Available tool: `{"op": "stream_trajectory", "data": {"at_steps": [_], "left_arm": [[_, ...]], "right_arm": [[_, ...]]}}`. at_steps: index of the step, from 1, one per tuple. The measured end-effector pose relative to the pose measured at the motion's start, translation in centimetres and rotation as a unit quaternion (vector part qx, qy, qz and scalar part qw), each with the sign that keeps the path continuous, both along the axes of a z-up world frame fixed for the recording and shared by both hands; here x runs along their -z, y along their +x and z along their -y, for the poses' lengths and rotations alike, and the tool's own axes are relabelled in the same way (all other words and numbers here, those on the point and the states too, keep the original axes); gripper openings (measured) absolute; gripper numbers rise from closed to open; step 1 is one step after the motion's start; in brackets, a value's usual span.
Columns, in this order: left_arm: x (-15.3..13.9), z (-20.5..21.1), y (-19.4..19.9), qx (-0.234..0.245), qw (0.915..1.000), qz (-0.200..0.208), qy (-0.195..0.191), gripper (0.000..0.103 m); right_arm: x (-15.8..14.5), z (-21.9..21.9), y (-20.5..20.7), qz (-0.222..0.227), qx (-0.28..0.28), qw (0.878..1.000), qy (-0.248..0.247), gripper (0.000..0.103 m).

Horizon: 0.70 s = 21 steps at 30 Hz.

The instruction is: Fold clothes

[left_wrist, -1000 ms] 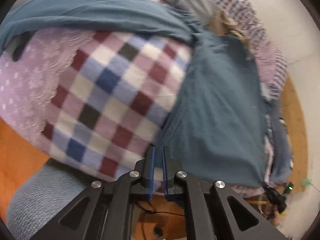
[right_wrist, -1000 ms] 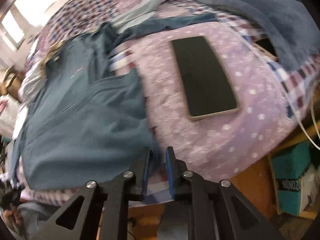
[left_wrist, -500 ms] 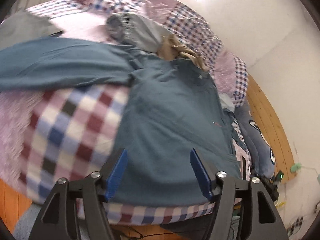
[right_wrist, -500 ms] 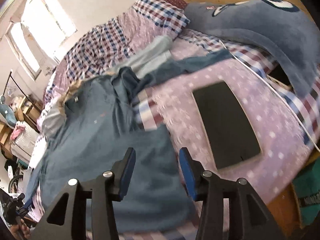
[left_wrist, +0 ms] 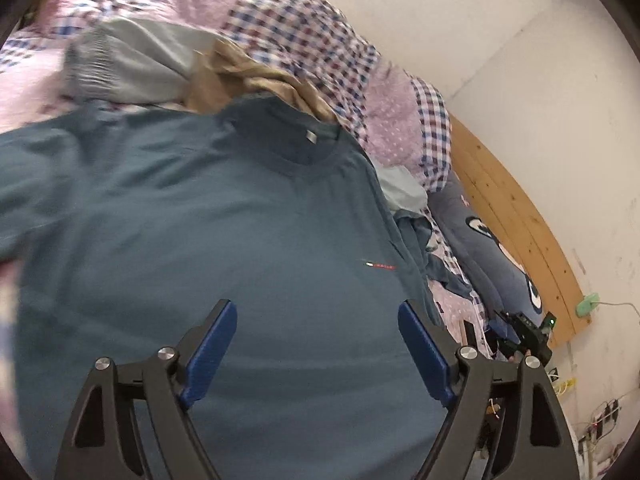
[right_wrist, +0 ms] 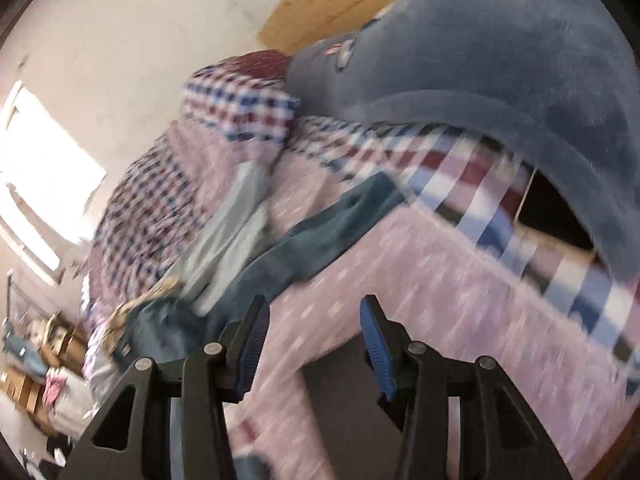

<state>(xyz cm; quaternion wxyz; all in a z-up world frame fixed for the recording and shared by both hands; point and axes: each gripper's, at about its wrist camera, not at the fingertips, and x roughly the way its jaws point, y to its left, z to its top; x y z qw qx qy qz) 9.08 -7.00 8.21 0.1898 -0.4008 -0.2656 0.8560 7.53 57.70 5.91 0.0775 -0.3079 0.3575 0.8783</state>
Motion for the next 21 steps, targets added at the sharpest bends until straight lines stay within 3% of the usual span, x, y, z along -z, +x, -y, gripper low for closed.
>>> {"op": "stream_trajectory", "data": {"at_steps": [7,16,18,19,21], "left_arm": [[3.1,-5.2,-5.3,0.046,0.9989,0.002,-0.004,0.086],[4.0,-5.9,-6.3,0.053,0.9986,-0.005,-0.009,0.086],[4.0,-6.0,-6.4,0.053,0.9985,-0.007,-0.012,0.086],[4.0,-6.0,-6.4,0.054,0.9984,-0.008,-0.014,0.086],[4.0,-5.9,-6.4,0.055,0.9984,-0.008,-0.013,0.086]], "right_arm": [[2.6,-5.2,-6.0,0.022,0.039,0.999,-0.015,0.051],[3.8,-6.1,-11.4,0.063,0.042,0.996,0.055,0.049],[3.6,-5.9,-12.0,0.082,0.049,0.992,0.078,0.029],[3.5,-5.9,-12.1,0.092,0.052,0.991,0.084,0.006],[3.0,-5.7,-12.2,0.096,0.053,0.989,0.097,0.006]]}}
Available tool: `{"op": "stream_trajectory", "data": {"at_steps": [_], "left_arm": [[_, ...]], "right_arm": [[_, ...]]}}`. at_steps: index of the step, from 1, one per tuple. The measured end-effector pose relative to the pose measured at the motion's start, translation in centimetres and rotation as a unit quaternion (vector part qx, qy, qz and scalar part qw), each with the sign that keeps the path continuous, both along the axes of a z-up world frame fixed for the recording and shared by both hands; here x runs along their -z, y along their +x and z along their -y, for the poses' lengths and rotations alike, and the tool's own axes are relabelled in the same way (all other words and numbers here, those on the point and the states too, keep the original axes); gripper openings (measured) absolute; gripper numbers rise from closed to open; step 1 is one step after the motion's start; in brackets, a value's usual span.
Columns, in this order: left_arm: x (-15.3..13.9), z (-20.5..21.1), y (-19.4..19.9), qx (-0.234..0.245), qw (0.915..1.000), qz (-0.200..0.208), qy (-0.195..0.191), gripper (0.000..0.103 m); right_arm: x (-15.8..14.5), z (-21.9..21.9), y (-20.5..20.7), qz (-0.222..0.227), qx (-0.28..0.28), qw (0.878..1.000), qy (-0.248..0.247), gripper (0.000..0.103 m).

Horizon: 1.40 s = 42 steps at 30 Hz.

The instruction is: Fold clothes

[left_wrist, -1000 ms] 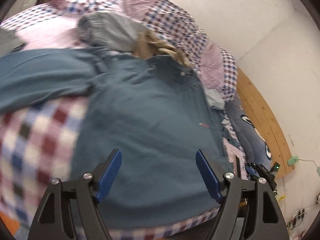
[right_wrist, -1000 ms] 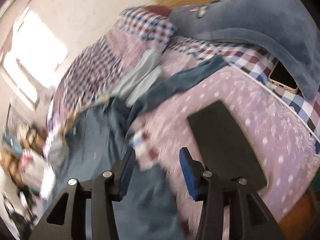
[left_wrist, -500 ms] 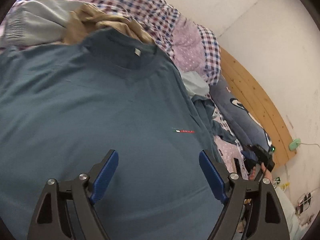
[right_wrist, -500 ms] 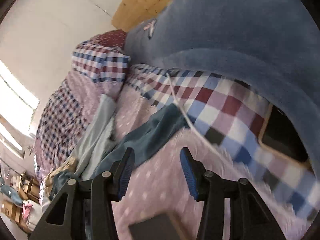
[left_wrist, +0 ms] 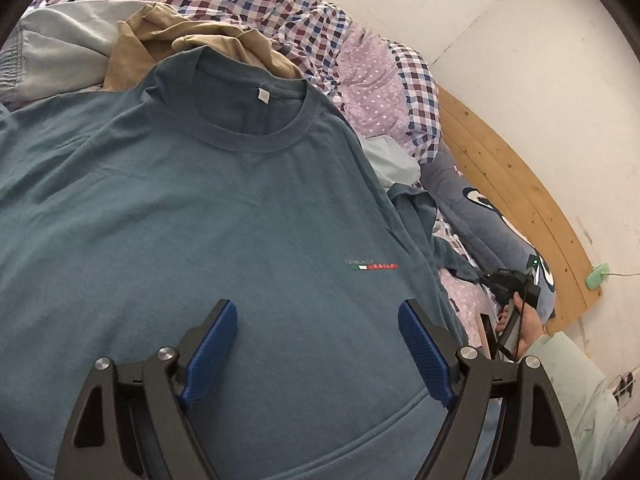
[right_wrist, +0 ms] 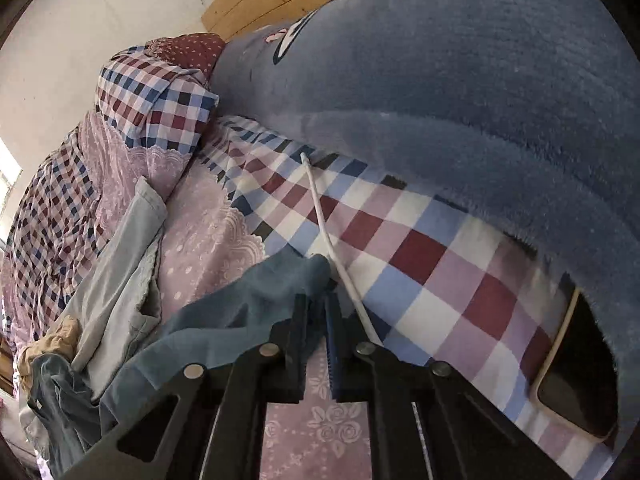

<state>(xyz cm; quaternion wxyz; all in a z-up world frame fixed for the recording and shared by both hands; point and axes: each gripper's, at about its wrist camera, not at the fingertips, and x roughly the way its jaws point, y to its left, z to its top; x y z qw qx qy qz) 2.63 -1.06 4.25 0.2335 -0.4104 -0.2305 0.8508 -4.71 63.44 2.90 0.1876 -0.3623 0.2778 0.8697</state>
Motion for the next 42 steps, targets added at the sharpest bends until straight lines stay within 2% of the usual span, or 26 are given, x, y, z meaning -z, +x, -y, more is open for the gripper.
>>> {"op": "stream_trajectory", "data": {"at_steps": [6,10,14,16,18,19,21,23,25,27,29,30,31,32,33,34,37,40,42], "left_arm": [[-0.2,1.1,-0.4,-0.014,0.9994,0.012,0.029,0.086],[-0.7,2.5,-0.9,-0.024,0.9961,0.020,0.083,0.086],[-1.1,4.4,-1.3,-0.022,0.9860,0.030,0.162,0.086],[-1.2,5.5,-1.5,-0.020,0.9763,0.036,0.212,0.086],[-1.1,6.8,-1.6,-0.022,0.9642,0.043,0.261,0.086],[-1.1,7.4,-1.7,-0.024,0.9596,0.047,0.276,0.086],[-0.4,8.1,-2.3,-0.017,0.9505,0.071,0.302,0.086],[1.1,8.0,-3.0,-0.004,0.9411,0.112,0.319,0.086],[2.5,7.7,-3.4,0.007,0.9291,0.144,0.341,0.086],[2.7,7.4,-3.6,0.007,0.9288,0.148,0.340,0.086],[2.8,7.1,-3.8,0.006,0.9292,0.151,0.338,0.086],[2.9,7.0,-3.9,0.006,0.9293,0.152,0.337,0.086],[2.9,6.9,-4.0,0.005,0.9295,0.153,0.335,0.086],[2.9,6.8,-4.1,0.002,0.9323,0.152,0.328,0.086],[2.9,6.7,-4.2,0.000,0.9348,0.150,0.322,0.086],[2.7,6.5,-4.4,-0.002,0.9384,0.148,0.312,0.086],[2.8,6.3,-4.9,-0.005,0.9444,0.149,0.293,0.086],[2.9,6.1,-5.1,-0.011,0.9471,0.144,0.287,0.086],[3.0,6.1,-5.0,-0.014,0.9482,0.144,0.283,0.086]], "right_arm": [[-5.4,3.7,0.5,-0.053,-0.036,0.996,0.066,0.005],[-10.4,10.9,0.4,-0.105,-0.122,0.982,0.095,0.005],[-15.4,20.6,0.7,-0.162,-0.230,0.953,0.112,0.005],[-16.8,26.5,1.4,-0.178,-0.294,0.931,0.118,0.005],[-16.9,32.5,2.6,-0.184,-0.361,0.906,0.124,0.005],[-16.3,35.1,3.1,-0.181,-0.389,0.895,0.121,0.005],[-13.2,39.6,3.5,-0.151,-0.426,0.884,0.122,0.006],[-10.1,44.2,3.8,-0.121,-0.462,0.870,0.122,0.006],[-6.3,47.3,3.8,-0.076,-0.486,0.863,0.115,0.006],[-3.1,49.7,4.0,-0.034,-0.518,0.847,0.115,0.008],[-1.5,51.4,4.6,-0.008,-0.549,0.823,0.146,0.010],[-1.3,51.3,4.8,-0.006,-0.554,0.818,0.155,0.013],[-1.2,51.2,5.1,-0.005,-0.558,0.814,0.163,0.020],[-1.1,51.1,5.3,-0.003,-0.562,0.810,0.171,0.034],[-0.9,51.0,5.6,-0.002,-0.565,0.805,0.180,0.043],[-1.2,50.5,5.8,-0.010,-0.559,0.809,0.182,0.054],[-2.0,49.4,5.9,-0.025,-0.554,0.814,0.172,0.056],[-1.2,49.9,6.4,-0.035,-0.581,0.797,0.162,0.056],[-0.9,51.1,7.0,-0.033,-0.587,0.789,0.176,0.056]]}}
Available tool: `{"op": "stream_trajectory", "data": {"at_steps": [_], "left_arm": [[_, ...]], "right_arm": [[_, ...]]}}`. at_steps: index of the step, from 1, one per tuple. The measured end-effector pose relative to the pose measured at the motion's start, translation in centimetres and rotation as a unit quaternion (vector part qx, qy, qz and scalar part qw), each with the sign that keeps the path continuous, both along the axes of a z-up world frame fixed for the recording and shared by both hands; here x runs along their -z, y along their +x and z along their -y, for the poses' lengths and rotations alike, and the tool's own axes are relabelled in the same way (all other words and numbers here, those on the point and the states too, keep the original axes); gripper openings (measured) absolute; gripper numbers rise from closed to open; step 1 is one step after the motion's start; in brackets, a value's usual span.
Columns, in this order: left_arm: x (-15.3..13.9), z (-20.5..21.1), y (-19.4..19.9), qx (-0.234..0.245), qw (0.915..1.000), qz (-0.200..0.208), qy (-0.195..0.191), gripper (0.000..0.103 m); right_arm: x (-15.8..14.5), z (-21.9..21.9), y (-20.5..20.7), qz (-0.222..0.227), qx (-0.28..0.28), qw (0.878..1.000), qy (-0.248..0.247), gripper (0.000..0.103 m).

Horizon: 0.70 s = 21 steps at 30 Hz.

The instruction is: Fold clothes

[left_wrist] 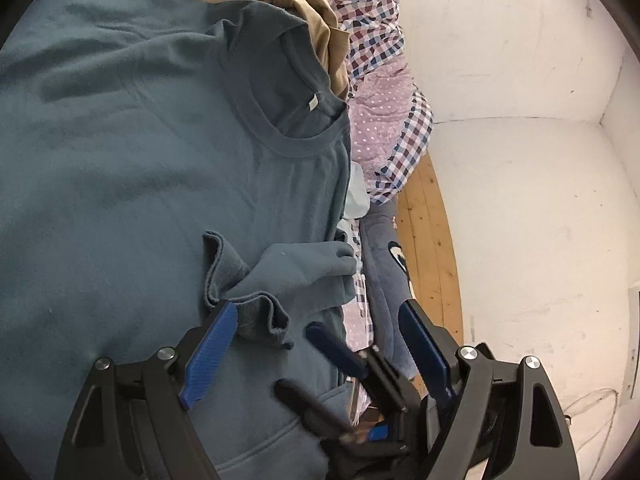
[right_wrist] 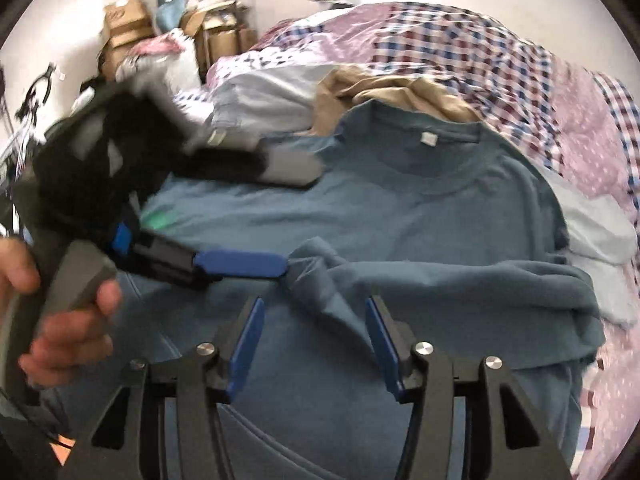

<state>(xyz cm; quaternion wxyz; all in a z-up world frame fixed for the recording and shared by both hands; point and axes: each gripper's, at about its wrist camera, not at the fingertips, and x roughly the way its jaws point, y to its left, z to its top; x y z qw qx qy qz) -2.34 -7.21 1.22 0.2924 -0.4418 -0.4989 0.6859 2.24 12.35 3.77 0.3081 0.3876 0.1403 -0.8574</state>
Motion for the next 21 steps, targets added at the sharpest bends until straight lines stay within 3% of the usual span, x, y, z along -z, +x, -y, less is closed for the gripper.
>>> {"op": "stream_trajectory", "data": {"at_steps": [3,4,5,7,10,13,17,21], "left_arm": [[0.0,0.1,0.2,-0.004,1.0000,0.004,-0.004,0.086],[-0.1,0.1,0.2,-0.005,1.0000,0.005,-0.005,0.086],[-0.1,0.1,0.2,-0.004,0.9999,0.007,-0.008,0.086],[-0.1,0.0,0.1,0.001,0.9998,0.010,-0.016,0.086],[-0.2,-0.2,0.0,0.009,0.9993,0.018,-0.031,0.086],[-0.2,-0.3,-0.1,0.016,0.9984,0.027,-0.046,0.086],[-0.2,-0.8,-0.1,0.031,0.9969,0.029,-0.066,0.086],[-0.3,-1.1,0.0,0.035,0.9959,0.026,-0.079,0.086]], "right_arm": [[1.1,1.0,0.0,-0.007,-0.006,1.000,0.019,0.054],[1.3,1.3,0.1,-0.015,-0.008,0.999,0.033,0.045],[1.5,1.6,0.2,-0.023,-0.010,0.999,0.048,0.024],[1.6,1.8,0.4,-0.041,-0.011,0.996,0.072,0.006],[0.5,0.7,0.6,-0.035,-0.021,0.998,0.038,0.004],[-0.7,-0.5,0.5,0.004,-0.064,0.998,-0.023,0.003],[0.1,-1.2,0.7,0.058,-0.117,0.991,-0.029,0.006],[1.2,-1.1,0.6,0.066,-0.108,0.992,-0.012,0.006]]}}
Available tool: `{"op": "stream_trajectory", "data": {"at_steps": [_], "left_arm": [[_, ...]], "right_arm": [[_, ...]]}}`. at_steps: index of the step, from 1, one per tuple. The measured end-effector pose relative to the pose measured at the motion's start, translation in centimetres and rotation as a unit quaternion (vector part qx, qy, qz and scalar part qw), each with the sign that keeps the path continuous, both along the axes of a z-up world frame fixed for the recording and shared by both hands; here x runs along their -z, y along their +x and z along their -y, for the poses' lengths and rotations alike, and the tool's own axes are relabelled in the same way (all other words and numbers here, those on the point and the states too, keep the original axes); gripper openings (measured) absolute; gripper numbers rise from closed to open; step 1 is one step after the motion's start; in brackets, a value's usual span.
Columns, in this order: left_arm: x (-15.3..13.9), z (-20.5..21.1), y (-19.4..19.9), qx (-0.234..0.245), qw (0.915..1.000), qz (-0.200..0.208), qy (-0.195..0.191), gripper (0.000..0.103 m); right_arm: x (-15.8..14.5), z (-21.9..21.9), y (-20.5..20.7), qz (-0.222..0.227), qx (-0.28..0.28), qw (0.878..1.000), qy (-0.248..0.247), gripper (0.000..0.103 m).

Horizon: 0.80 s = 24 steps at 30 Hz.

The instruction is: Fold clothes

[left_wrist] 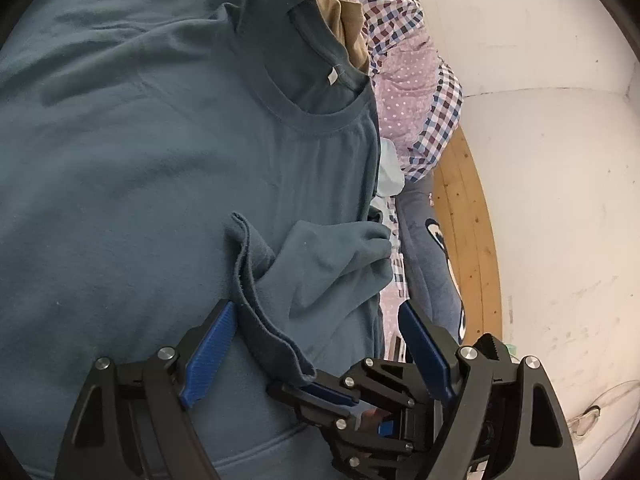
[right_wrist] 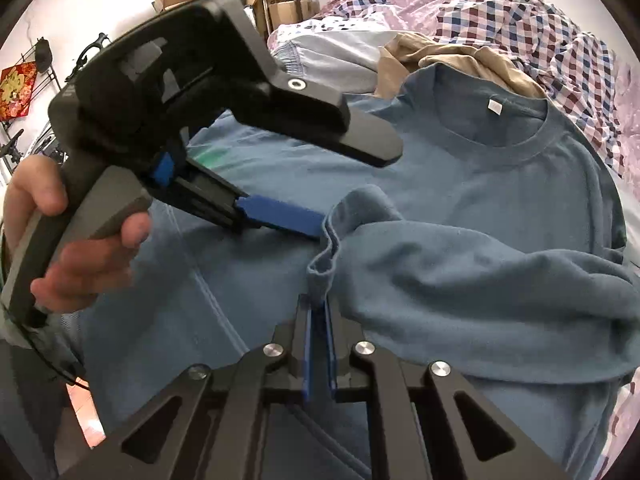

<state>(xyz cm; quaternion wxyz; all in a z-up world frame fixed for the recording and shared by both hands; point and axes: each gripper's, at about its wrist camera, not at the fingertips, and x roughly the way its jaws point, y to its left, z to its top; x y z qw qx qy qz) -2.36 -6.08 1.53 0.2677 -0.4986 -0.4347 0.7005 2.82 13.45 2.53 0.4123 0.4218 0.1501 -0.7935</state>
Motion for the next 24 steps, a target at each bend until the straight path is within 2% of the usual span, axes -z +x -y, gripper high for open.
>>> {"op": "stream_trajectory", "data": {"at_steps": [1,3,4,5,9,10,12,13,18,21,24], "left_arm": [[0.0,0.0,0.0,0.000,1.0000,0.000,0.000,0.086],[0.1,0.2,0.2,-0.002,1.0000,0.001,0.003,0.086],[0.1,0.2,0.2,-0.002,1.0000,0.001,0.004,0.086],[0.1,0.2,0.2,-0.002,1.0000,0.000,0.003,0.086],[0.1,0.1,0.2,-0.002,1.0000,-0.002,0.000,0.086],[0.1,0.1,0.2,-0.002,1.0000,-0.002,0.001,0.086],[0.1,0.2,0.3,-0.002,1.0000,-0.002,0.002,0.086],[0.2,0.2,0.3,-0.002,1.0000,-0.002,0.002,0.086],[0.2,0.1,0.3,-0.002,1.0000,-0.004,0.003,0.086],[0.2,0.2,0.4,-0.006,0.9999,-0.006,0.008,0.085],[0.6,0.4,0.4,-0.015,0.9998,0.000,0.012,0.068]], "right_arm": [[-0.1,0.1,0.1,-0.006,0.001,1.000,0.001,0.007],[-0.3,0.4,0.2,-0.020,0.011,1.000,0.007,0.020],[-0.2,0.4,0.2,-0.024,0.017,1.000,0.007,0.036],[-0.2,0.6,0.2,-0.027,0.021,0.999,0.005,0.043],[-0.3,1.4,0.4,-0.043,0.029,0.999,-0.002,0.043],[-0.5,1.5,0.6,-0.050,0.028,0.998,-0.005,0.042],[-1.0,1.8,0.9,-0.066,0.025,0.997,-0.010,0.024],[-1.3,1.9,1.0,-0.073,0.028,0.997,-0.010,0.004],[-2.7,1.8,1.3,-0.081,0.026,0.996,-0.033,0.003],[-2.4,2.2,1.3,-0.074,0.017,0.996,-0.037,0.003],[-1.8,2.5,1.1,-0.063,0.000,0.997,-0.042,0.004]]}}
